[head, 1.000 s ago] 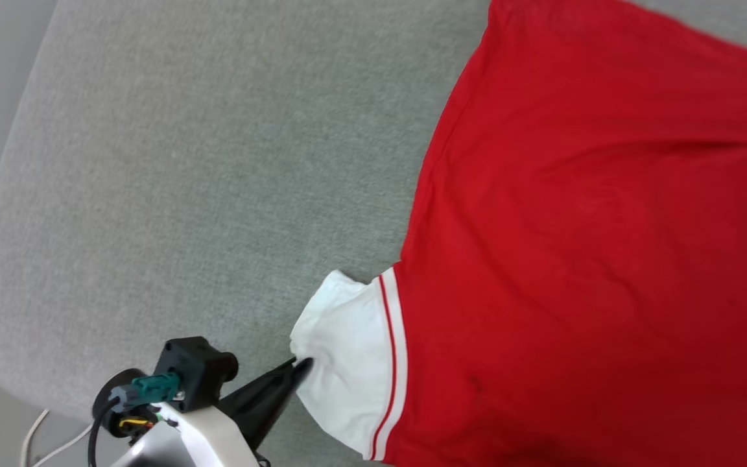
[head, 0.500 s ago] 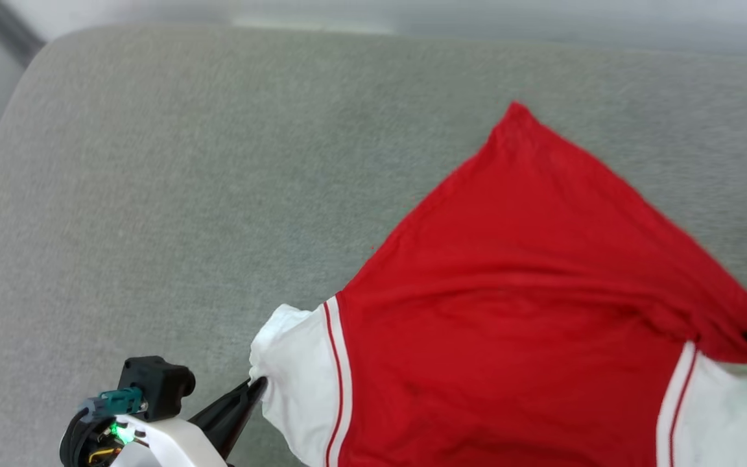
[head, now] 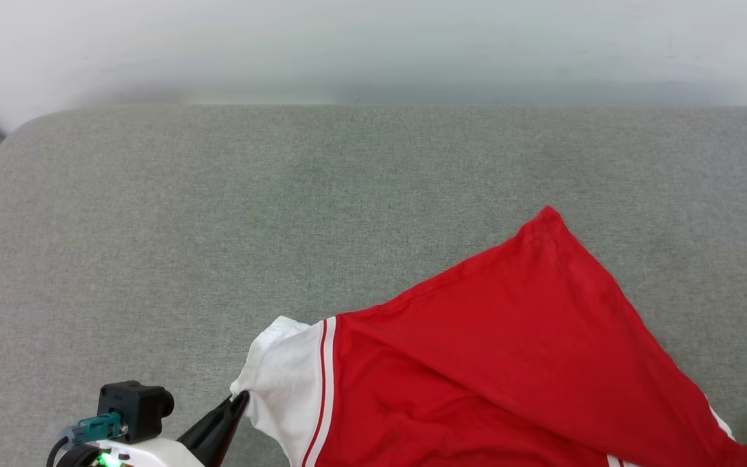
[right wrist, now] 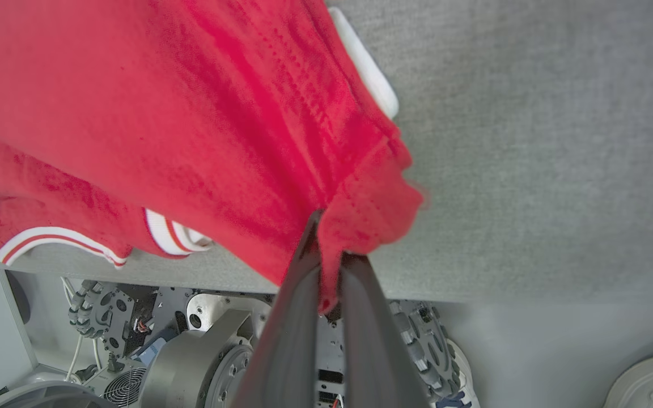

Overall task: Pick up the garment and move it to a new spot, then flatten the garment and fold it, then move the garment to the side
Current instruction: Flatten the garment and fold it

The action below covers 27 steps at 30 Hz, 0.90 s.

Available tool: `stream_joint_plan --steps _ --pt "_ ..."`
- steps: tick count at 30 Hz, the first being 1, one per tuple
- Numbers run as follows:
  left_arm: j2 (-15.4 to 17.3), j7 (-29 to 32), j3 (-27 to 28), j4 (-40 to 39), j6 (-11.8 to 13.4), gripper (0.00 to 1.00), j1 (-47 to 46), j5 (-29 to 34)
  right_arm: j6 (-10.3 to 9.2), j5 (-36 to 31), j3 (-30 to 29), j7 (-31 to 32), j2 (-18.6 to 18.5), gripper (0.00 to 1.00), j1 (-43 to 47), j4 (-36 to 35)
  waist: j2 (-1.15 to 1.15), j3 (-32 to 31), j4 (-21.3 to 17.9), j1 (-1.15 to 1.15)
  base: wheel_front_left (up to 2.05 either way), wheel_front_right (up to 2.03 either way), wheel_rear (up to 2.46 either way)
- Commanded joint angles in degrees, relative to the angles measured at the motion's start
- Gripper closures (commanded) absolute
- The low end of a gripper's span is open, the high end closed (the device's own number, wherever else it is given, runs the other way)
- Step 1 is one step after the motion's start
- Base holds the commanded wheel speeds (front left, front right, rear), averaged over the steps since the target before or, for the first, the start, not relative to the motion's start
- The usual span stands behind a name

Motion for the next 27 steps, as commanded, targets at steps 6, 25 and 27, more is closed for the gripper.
stream_joint_plan --steps 6,25,27 --pt "-0.4 -0.3 -0.2 -0.3 0.5 1.0 0.1 0.5 -0.02 0.0 0.8 -1.9 0.5 0.74 2.3 0.7 0.0 -0.6 -0.1 0.02 0.0 0.0 0.0" --pt "-0.5 1.4 -2.3 -6.3 0.9 1.0 -5.7 5.6 -0.02 2.4 7.7 3.1 -4.6 0.0 -21.2 -6.8 0.0 6.7 7.2 0.02 0.0 0.0 0.0" --pt "-1.2 1.6 -3.0 -6.6 0.5 1.0 -6.9 6.4 -0.02 0.7 9.1 3.7 -4.8 0.0 -25.0 -4.9 0.0 8.1 8.5 0.02 0.0 0.0 0.0"
